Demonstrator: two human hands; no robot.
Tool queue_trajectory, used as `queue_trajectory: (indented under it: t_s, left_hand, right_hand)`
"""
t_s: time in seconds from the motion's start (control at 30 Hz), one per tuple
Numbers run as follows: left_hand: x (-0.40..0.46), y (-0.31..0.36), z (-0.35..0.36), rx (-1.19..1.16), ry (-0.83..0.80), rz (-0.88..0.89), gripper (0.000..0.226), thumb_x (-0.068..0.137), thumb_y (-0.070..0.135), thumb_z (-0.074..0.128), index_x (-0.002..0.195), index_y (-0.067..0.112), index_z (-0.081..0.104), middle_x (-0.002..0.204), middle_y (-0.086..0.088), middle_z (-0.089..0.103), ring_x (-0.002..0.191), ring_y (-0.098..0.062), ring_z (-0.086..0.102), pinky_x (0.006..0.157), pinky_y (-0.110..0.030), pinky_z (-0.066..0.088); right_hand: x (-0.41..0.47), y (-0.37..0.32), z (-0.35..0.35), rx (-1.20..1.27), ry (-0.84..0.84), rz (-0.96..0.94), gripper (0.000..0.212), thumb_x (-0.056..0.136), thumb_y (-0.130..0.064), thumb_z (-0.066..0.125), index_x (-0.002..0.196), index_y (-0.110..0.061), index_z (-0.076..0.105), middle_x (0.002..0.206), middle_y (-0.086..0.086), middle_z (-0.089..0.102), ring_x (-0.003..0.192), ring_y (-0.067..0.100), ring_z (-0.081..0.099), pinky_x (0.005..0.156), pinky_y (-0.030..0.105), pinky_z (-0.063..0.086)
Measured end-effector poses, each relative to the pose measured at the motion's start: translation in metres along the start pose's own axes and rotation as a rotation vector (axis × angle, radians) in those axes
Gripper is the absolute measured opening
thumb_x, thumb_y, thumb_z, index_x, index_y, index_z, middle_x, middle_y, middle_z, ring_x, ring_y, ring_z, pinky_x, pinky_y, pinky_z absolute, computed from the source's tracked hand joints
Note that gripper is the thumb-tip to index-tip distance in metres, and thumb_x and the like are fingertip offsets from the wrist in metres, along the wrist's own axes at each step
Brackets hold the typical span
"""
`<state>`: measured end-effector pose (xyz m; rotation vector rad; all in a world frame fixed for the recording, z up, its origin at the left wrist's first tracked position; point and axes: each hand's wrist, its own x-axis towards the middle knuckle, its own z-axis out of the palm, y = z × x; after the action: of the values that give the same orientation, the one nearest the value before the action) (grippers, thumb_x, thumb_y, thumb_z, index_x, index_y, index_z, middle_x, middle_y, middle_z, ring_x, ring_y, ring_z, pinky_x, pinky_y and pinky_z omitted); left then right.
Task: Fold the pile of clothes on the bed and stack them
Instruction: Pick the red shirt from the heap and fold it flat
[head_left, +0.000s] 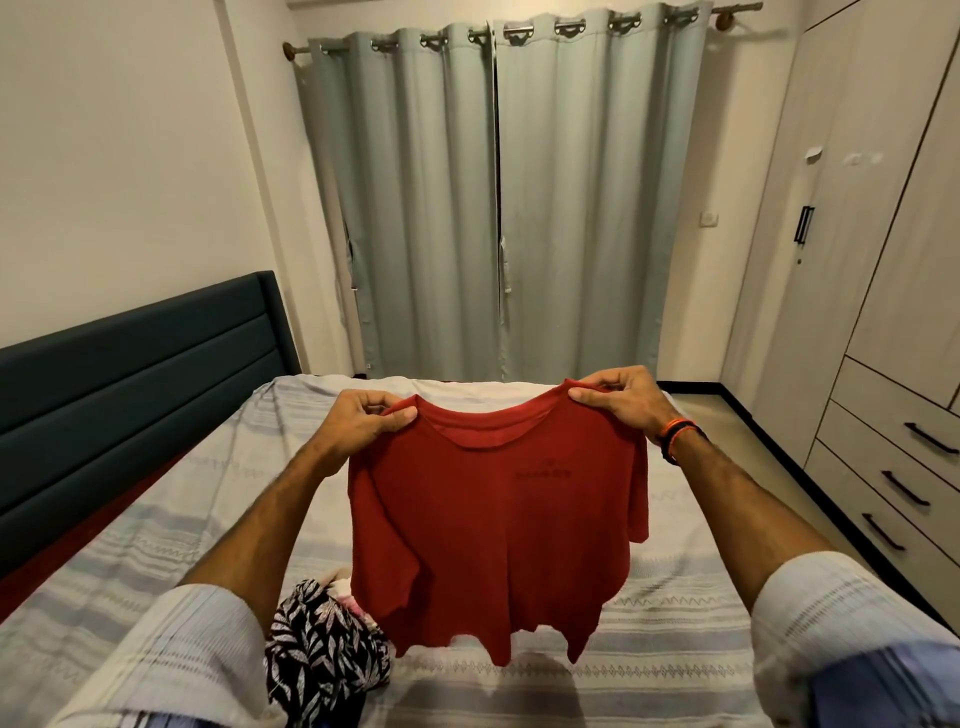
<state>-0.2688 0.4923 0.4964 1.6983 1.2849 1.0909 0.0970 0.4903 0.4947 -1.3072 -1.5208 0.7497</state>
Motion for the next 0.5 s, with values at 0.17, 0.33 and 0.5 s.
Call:
queue_trajectory:
  t_s: [0.17,0.33,0.5]
  left_hand:
    - [0.004,-0.001,0.005,0.057,0.091,-0.092,0.019,0.086,0.023,0.074,0.082,0.005,0.076,0.083,-0.01,0.074,0.081,-0.023,0.068,0.074,-0.034,0.056]
    - [0.006,0.012,0.037,0.23,0.312,-0.144,0.037,0.083,0.027,0.07,0.051,0.013,0.057,0.052,-0.002,0.053,0.053,-0.016,0.048,0.055,-0.025,0.036]
    - [0.005,0.027,0.077,0.218,0.342,-0.198,0.037,0.078,0.024,0.068,0.047,0.012,0.054,0.052,-0.002,0.054,0.056,-0.02,0.052,0.055,-0.027,0.037]
  right_hand:
    - [0.006,0.005,0.009,-0.08,0.123,0.034,0.017,0.073,-0.033,0.086,0.083,-0.02,0.081,0.076,0.0,0.076,0.078,0.019,0.071,0.078,0.036,0.06]
    - [0.002,-0.014,0.045,-0.255,0.236,0.034,0.017,0.075,-0.034,0.082,0.083,-0.019,0.08,0.07,-0.006,0.07,0.07,0.008,0.062,0.069,0.018,0.045]
    - [-0.007,-0.035,0.089,-0.272,0.201,0.035,0.015,0.071,-0.033,0.079,0.062,-0.024,0.072,0.058,-0.01,0.065,0.076,0.014,0.067,0.079,0.024,0.053]
